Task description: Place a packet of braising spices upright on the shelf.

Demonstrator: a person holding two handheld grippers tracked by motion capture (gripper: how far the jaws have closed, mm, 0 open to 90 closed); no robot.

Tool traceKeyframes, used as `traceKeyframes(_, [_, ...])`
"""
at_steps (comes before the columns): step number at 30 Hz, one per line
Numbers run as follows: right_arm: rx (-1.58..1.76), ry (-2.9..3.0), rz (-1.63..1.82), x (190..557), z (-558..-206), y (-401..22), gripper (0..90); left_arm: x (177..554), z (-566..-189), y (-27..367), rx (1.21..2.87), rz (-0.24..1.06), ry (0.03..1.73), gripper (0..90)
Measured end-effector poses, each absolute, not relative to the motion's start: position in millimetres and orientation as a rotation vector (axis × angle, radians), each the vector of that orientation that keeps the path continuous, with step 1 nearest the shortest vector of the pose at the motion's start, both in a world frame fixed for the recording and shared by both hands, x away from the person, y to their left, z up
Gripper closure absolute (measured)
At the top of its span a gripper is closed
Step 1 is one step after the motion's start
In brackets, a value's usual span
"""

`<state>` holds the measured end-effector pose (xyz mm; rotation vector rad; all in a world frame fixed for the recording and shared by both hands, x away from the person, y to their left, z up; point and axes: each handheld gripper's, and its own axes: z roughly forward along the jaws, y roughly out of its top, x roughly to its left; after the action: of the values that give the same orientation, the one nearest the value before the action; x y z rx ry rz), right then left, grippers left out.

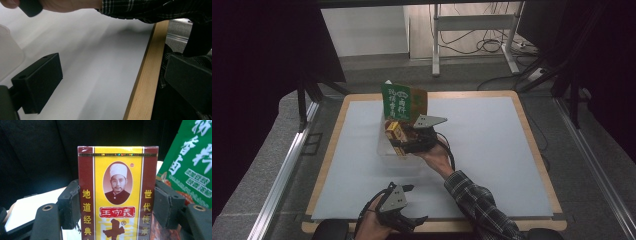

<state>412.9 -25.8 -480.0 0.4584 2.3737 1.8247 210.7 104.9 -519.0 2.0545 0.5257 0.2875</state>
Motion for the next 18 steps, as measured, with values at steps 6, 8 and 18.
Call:
traceKeyframes(6, [0.468,2.37,1.832,412.6,-488.6,-32.8,31.9,210.8,-519.5,104.2,2.066,0.287,0.52,1.1])
traceKeyframes(8, [0.483,2.373,1.835,413.3,-490.6,-34.8,32.1,210.6,-519.6,103.8,2.068,0.287,0.518,1.1])
traceKeyframes(18, [0.491,2.413,1.736,410.5,-499.9,-38.3,32.6,210.6,-520.4,103.0,2.074,0.284,0.516,1.2])
